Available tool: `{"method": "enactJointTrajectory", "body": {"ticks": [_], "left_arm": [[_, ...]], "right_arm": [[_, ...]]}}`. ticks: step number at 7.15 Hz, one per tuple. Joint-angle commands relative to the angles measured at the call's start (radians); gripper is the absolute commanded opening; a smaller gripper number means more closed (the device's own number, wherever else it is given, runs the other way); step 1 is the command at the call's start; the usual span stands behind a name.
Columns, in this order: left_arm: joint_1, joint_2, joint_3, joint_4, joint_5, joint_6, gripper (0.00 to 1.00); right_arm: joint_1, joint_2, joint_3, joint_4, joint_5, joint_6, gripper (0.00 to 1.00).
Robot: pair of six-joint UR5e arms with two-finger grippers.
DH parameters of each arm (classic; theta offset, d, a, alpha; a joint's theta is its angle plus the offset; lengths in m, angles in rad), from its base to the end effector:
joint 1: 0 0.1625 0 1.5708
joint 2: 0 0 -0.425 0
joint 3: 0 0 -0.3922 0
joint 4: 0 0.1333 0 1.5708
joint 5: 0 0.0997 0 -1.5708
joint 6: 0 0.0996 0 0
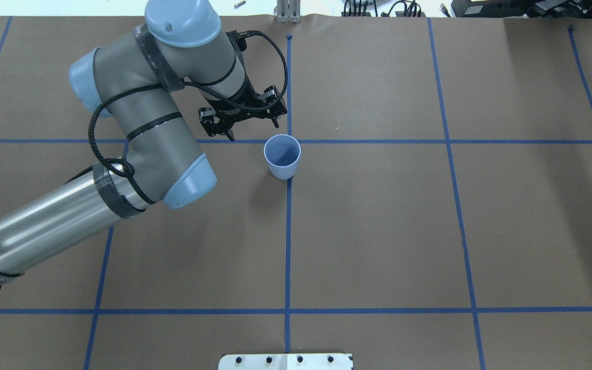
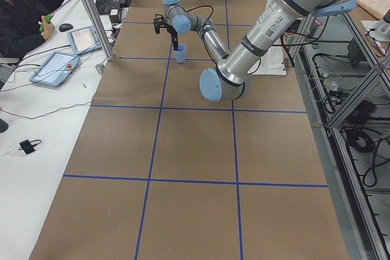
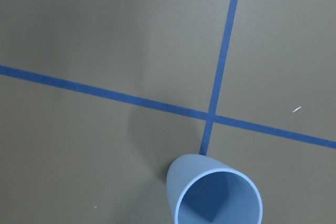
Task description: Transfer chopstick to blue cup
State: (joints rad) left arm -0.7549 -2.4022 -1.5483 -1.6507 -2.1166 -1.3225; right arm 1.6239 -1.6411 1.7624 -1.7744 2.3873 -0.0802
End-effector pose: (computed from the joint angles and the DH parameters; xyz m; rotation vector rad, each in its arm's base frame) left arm 0.4639 -0.5485 0.1414 -0.0299 1.0037 -0.2210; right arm 0.0847 -0.4494 0.6152 -0.0232 -0.8194 0.0080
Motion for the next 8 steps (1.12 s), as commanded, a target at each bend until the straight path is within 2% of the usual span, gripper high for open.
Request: {"method": "enactJointTrajectory", "body": {"ticks": [1,3,4,7,8], "left_arm": [[-0.014,0.003,-0.01,0.0,-0.005,0.011,0.98],[-0.015,0.011,-0.016,0.0,-0.005,0.011,0.98],[-0.015,0.012,-0.021,0.0,-0.005,0.011,0.98],[-0.015,0.021,-0.027,0.0,-0.005,0.025,0.98],[-0.015,0.021,-0.029,0.002,-0.005,0.023,0.98]], "right_arm": [[0.008,-0.026,-0.043,-0.004,0.0,0.068,1.0],[0.019,-0.035,-0.077,-0.004,0.001,0.101,1.0],[0.028,-0.04,-0.066,-0.004,0.025,0.181,1.0],[0.047,-0.074,-0.077,0.0,0.027,0.198,0.98],[0.047,-0.074,-0.081,-0.002,0.027,0.198,0.79]]}}
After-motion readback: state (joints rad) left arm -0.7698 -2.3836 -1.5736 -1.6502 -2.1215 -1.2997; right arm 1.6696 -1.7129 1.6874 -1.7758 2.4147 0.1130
